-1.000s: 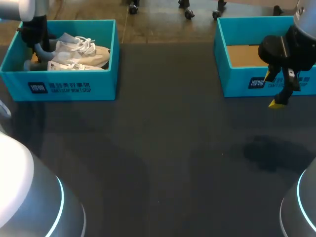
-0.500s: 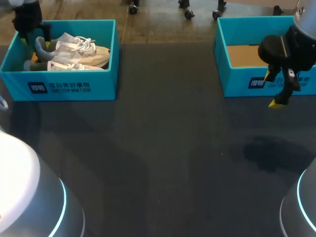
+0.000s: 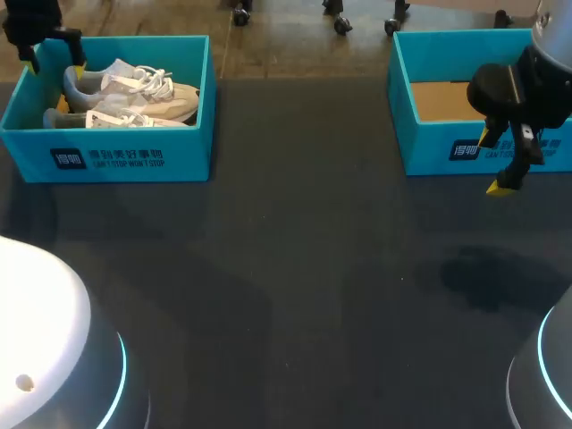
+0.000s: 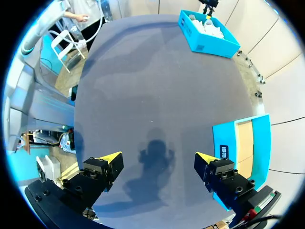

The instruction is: Take the shoe out of the shoebox, open the shoe tongue, remove and reinsert the insole, then place the shoe into the shoebox

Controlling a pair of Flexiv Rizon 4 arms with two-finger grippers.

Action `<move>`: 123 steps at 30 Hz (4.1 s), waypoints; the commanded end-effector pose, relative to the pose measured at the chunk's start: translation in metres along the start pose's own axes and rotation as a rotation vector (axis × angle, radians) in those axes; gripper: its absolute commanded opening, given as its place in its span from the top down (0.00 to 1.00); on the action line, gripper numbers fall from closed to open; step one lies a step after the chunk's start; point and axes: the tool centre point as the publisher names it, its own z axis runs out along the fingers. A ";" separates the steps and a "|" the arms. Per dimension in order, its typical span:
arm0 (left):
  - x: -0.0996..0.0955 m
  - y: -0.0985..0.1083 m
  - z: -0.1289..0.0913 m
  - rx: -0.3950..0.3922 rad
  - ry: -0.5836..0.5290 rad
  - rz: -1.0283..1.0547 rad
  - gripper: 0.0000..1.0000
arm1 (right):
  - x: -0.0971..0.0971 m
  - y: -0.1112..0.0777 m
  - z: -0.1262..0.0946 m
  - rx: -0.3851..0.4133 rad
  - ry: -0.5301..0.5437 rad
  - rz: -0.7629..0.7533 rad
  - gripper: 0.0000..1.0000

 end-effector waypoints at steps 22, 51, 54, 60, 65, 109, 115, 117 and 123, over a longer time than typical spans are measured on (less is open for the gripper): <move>0.003 -0.037 -0.016 -0.036 0.001 0.022 0.00 | -0.001 0.001 0.001 0.004 0.002 0.001 0.00; -0.004 -0.095 0.007 -0.072 -0.037 0.018 0.62 | -0.001 0.001 0.001 0.004 0.002 0.001 0.00; -0.004 -0.096 0.011 -0.064 -0.037 0.021 0.58 | -0.001 0.001 0.001 0.004 0.002 0.001 0.00; -0.005 -0.098 0.017 -0.056 -0.039 0.027 0.43 | -0.001 0.001 0.001 0.004 0.002 0.001 0.00; -0.006 -0.098 0.028 -0.055 -0.040 0.013 0.17 | -0.001 0.001 0.001 0.004 0.002 0.001 0.00; -0.004 -0.087 0.100 -0.024 -0.015 0.005 0.96 | -0.001 0.001 0.001 0.004 0.002 0.001 0.00; -0.002 -0.088 0.091 -0.009 0.012 0.025 1.00 | -0.001 0.001 0.001 0.004 0.002 0.001 0.00; -0.002 -0.089 0.084 -0.012 0.012 0.039 1.00 | -0.001 0.001 0.001 0.004 0.002 0.001 0.00; 0.003 -0.091 0.055 0.011 0.023 0.097 1.00 | -0.001 0.001 0.001 0.004 0.002 0.001 0.00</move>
